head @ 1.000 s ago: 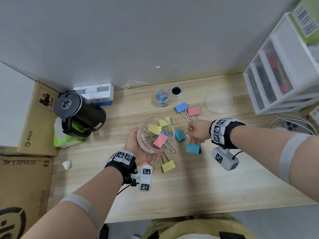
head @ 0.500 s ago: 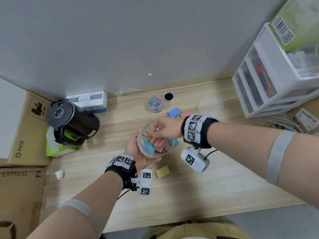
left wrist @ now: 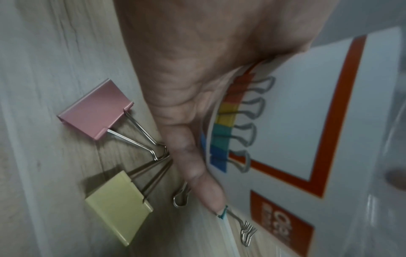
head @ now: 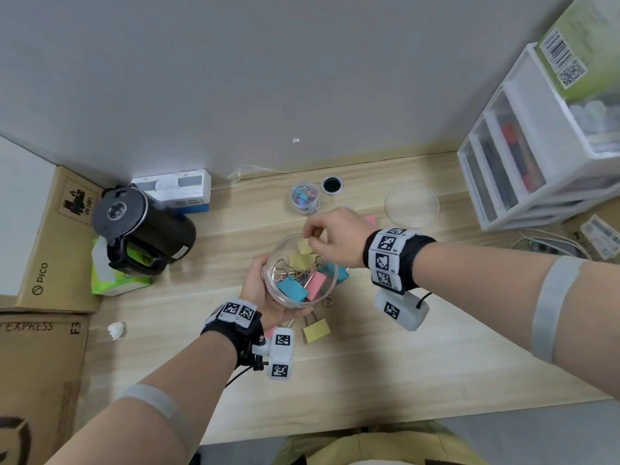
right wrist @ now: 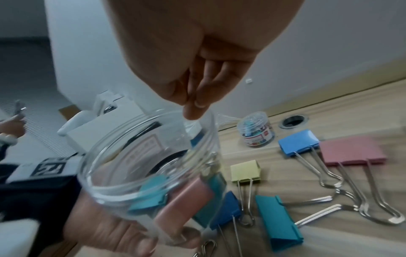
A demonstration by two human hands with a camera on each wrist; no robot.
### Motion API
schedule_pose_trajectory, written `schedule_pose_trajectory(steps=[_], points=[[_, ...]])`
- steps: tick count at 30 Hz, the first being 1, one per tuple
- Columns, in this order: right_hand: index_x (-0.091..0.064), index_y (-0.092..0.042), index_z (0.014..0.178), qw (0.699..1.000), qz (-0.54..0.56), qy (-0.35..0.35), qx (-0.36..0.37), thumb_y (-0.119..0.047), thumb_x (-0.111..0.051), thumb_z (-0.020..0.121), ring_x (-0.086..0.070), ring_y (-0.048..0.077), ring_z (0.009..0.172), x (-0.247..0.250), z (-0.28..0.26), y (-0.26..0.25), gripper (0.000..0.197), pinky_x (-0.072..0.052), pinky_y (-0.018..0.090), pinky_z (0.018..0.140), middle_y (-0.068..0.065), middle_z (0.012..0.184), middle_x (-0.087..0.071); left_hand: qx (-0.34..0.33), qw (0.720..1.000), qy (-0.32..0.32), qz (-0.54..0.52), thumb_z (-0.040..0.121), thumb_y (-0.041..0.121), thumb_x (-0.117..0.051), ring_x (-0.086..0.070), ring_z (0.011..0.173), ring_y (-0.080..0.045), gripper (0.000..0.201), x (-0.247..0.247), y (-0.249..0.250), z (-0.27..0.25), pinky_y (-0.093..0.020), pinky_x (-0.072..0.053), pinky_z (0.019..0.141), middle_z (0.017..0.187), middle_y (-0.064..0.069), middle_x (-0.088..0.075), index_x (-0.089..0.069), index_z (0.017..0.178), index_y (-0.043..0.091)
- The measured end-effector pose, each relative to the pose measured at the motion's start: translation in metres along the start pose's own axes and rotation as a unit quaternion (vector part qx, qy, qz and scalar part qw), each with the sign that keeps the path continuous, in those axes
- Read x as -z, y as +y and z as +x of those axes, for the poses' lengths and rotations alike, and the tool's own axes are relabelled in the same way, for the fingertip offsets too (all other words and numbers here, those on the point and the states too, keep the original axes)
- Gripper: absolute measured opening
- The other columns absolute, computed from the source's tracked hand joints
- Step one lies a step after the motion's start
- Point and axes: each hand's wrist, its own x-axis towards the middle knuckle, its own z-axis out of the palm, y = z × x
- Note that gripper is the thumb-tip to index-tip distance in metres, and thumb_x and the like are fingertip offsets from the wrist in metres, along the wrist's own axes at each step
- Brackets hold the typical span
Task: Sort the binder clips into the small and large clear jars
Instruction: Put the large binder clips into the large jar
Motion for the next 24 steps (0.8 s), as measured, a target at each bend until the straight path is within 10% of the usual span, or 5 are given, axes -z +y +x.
schedule_pose_trajectory(steps=[10,15,24], points=[[-0.049,-0.021,0.123,0.958,-0.103,-0.084,-0.253,-0.025,-0.062,0.085,-0.058,0.024,0.086,-0.008,-0.003,0.105,0.041,-0.045,0.029,0.071,0.000,0.105,-0.056,0.002,1.000,0.013,-0.019,0.086,0.068,-0.047,-0.068,0.099,-0.041,0.082,0.017,0.001,-0.003,-0.047,-0.057,0.078,0.124,-0.021,-0.067,-0.061,0.140,0.009],[-0.043,-0.027,0.135,0.953,-0.144,-0.088,-0.252,-0.025,-0.062,0.084,-0.055,0.024,0.089,-0.029,0.007,0.122,0.054,-0.044,0.030,0.072,0.004,0.132,-0.043,0.008,0.999,0.010,-0.040,0.087,0.067,-0.048,-0.068,0.094,-0.040,0.082,0.024,0.002,-0.002,-0.045,-0.058,0.067,0.120,-0.021,-0.066,-0.059,0.140,0.007],[-0.056,-0.015,0.115,0.953,-0.218,-0.062,-0.200,-0.027,-0.052,0.091,-0.060,0.029,0.097,-0.051,0.036,0.111,0.027,-0.050,0.034,0.077,0.007,0.111,-0.061,0.004,0.998,0.016,-0.059,0.089,0.064,-0.047,-0.071,0.096,-0.041,0.075,0.035,0.005,0.005,-0.048,-0.058,0.081,0.120,-0.021,-0.071,-0.064,0.135,0.007]])
